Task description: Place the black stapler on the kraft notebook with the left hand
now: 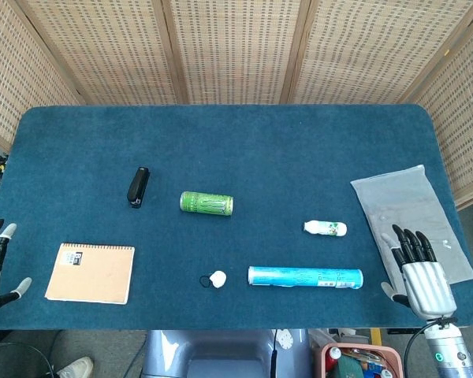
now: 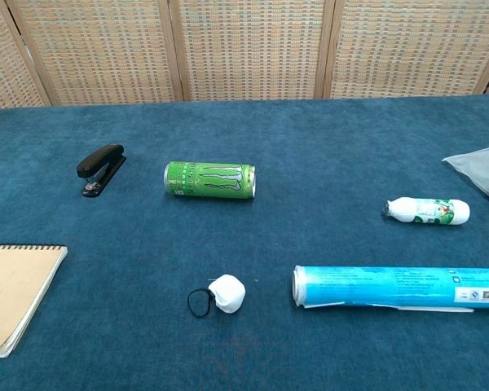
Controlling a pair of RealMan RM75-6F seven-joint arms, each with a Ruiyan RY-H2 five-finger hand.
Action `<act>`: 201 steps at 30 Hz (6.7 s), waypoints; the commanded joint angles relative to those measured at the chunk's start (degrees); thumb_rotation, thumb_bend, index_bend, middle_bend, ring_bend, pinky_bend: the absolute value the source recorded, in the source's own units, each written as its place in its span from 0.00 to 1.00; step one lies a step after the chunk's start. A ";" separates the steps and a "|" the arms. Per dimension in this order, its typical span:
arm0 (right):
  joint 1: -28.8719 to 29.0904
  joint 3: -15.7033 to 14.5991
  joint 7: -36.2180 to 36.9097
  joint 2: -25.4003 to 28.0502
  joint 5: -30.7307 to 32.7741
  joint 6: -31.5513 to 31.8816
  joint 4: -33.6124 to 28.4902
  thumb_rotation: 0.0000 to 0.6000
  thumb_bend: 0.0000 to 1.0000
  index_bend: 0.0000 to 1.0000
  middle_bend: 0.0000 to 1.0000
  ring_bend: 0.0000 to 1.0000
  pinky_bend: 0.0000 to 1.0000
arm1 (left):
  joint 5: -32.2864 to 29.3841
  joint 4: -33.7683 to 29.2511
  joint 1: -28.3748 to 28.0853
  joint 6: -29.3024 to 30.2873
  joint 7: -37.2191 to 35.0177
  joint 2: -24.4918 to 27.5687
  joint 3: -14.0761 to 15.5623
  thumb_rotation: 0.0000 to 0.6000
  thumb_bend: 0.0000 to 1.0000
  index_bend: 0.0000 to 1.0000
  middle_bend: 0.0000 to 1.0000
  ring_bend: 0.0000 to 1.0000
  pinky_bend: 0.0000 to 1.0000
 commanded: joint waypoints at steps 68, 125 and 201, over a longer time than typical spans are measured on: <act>2.29 6.26 6.90 -2.74 19.66 -10.18 13.74 1.00 0.17 0.00 0.00 0.00 0.00 | -1.19 53.59 -54.11 -62.80 -4.93 -24.27 -2.06 1.00 0.28 0.07 0.00 0.00 0.00; 1.58 5.13 7.20 -1.89 14.53 -6.05 10.81 1.00 0.17 0.00 0.00 0.00 0.00 | 11.09 51.13 -46.44 -27.99 -18.60 -21.47 9.04 1.00 0.51 0.73 0.53 0.37 0.46; -0.61 2.12 8.90 0.70 3.37 1.64 4.06 1.00 0.17 0.00 0.00 0.00 0.00 | 8.33 8.34 -21.56 -19.51 15.52 1.48 12.05 1.00 0.38 0.22 0.06 0.04 0.06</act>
